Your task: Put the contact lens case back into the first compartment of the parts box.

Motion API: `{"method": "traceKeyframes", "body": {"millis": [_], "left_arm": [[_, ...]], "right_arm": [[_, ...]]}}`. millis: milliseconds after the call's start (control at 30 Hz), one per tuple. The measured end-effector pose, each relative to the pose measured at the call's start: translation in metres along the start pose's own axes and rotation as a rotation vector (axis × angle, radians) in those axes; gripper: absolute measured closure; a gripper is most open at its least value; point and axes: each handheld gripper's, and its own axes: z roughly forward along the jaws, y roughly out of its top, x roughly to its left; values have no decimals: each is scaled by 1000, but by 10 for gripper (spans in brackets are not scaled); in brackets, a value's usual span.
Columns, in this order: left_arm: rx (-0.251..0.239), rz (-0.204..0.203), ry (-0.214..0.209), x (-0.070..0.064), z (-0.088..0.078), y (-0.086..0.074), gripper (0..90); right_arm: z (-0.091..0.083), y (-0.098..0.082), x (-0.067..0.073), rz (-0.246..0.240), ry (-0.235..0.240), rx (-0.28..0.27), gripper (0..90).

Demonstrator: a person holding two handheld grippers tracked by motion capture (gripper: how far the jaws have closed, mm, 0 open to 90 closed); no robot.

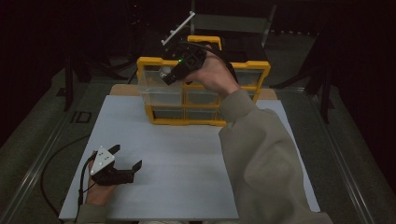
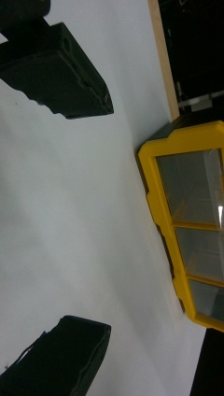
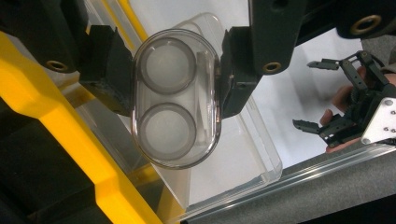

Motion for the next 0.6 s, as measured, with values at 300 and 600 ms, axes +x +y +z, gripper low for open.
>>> {"method": "traceKeyframes", "body": {"millis": [300, 600], "left_arm": [[-1, -2, 2, 0, -1, 0, 1], [0, -3, 3, 1, -1, 0, 1]], "right_arm": [[5, 1, 1, 12, -8, -4, 488], [9, -4, 0, 5, -26, -5, 174]]}}
